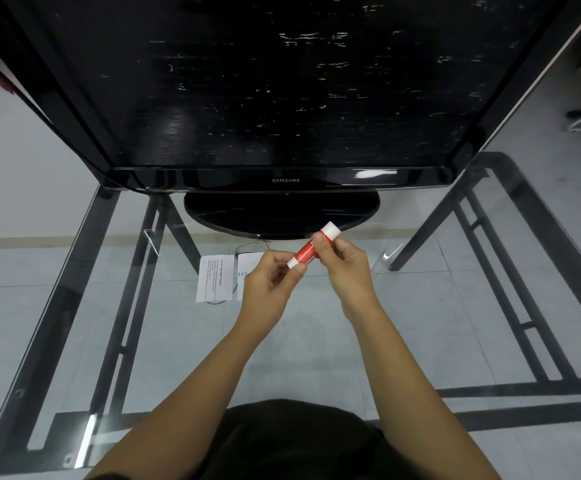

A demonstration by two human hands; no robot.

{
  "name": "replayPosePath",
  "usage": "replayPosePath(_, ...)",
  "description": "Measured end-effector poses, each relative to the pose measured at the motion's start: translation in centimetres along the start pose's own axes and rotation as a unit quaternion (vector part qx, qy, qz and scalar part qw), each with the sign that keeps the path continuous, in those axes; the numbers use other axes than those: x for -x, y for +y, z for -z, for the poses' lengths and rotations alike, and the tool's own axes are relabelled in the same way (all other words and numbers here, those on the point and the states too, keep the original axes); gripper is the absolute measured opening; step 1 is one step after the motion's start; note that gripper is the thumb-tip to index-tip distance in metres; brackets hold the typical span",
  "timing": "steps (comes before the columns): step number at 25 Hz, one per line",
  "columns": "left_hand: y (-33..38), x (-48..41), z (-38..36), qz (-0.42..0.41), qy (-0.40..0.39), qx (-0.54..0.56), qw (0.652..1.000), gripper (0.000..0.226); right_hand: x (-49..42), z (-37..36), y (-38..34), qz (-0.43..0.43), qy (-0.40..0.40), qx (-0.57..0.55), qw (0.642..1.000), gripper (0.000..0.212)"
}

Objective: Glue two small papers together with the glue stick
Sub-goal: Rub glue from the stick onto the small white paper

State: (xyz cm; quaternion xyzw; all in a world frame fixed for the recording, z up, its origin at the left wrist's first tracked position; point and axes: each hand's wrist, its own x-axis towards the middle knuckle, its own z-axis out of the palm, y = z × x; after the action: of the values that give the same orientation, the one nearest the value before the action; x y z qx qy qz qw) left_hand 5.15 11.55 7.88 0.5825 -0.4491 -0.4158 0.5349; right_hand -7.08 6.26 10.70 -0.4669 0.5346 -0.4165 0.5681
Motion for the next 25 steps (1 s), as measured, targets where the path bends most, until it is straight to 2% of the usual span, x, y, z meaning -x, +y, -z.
replayPosePath(7,0.5,0.3,-0.5,0.051,-0.02,0.15,0.987,0.028,0.3,0.0,-0.6,-0.012,-0.039,-0.039,0.998,0.034)
replayPosePath(11,1.0,0.4,-1.0,0.067,0.017,0.203,0.977,0.025,0.5,-0.4,-1.1,-0.002,-0.039,-0.045,0.998,0.022)
replayPosePath(14,1.2,0.5,-0.7,0.031,0.026,0.131,0.99,0.017,0.5,-0.5,-1.1,-0.003,-0.02,-0.032,0.999,0.024)
replayPosePath(16,1.2,0.6,-0.5,-0.003,0.035,0.042,0.999,0.013,0.6,-0.5,-0.8,-0.015,-0.008,-0.03,0.999,0.027)
replayPosePath(18,1.1,1.1,-0.9,-0.066,0.097,-0.116,0.986,0.023,0.8,-0.8,-0.4,-0.025,-0.006,-0.025,0.999,0.028)
replayPosePath(20,0.9,1.5,-1.4,-0.095,0.155,-0.156,0.971,0.026,0.9,-1.1,-0.4,-0.026,-0.009,-0.029,0.999,0.026)
replayPosePath(21,0.9,1.5,-1.3,-0.077,0.156,-0.122,0.977,0.025,0.9,-1.1,-0.5,-0.026,-0.01,-0.034,0.999,0.025)
replayPosePath(23,1.4,1.1,-1.2,0.002,0.106,0.01,0.994,0.014,0.8,-1.0,-0.6,-0.021,-0.006,-0.039,0.999,0.025)
replayPosePath(24,1.5,0.9,-1.0,0.036,0.083,0.07,0.993,0.007,0.8,-0.9,-0.6,-0.019,-0.004,-0.034,0.999,0.026)
replayPosePath(25,1.3,0.8,-1.0,0.048,0.08,0.091,0.992,0.011,0.8,-1.0,-0.5,-0.019,-0.002,-0.028,0.999,0.028)
